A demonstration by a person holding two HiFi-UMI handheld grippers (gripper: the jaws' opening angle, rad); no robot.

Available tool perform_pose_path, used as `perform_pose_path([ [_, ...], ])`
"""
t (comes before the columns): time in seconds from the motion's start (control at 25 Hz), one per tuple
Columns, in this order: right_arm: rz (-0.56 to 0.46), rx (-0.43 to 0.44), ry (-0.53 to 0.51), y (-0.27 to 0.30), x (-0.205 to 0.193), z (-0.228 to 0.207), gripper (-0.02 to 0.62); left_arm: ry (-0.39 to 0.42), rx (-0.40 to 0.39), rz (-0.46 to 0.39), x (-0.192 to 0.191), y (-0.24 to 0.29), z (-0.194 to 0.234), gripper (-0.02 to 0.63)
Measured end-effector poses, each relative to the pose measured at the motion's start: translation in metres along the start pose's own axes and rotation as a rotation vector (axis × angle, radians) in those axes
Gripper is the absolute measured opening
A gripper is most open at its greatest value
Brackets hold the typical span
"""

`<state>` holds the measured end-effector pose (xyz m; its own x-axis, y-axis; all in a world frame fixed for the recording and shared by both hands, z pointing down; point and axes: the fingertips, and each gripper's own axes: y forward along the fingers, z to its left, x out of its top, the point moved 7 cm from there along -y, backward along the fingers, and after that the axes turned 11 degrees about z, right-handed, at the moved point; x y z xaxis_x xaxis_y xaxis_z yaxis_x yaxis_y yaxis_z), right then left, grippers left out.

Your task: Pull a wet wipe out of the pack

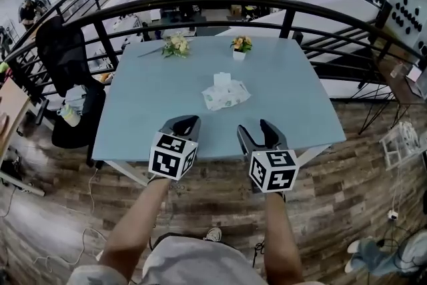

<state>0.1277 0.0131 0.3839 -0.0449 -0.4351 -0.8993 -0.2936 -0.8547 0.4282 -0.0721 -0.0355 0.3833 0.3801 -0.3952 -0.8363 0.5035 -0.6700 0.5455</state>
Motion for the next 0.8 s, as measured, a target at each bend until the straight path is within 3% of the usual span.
perform_pose_path([
  [0.8, -0.001, 0.046, -0.017, 0.057, 0.023, -0.022, 0.252, -0.011, 0.042, 0.0, 0.015, 0.038, 0.033, -0.006],
])
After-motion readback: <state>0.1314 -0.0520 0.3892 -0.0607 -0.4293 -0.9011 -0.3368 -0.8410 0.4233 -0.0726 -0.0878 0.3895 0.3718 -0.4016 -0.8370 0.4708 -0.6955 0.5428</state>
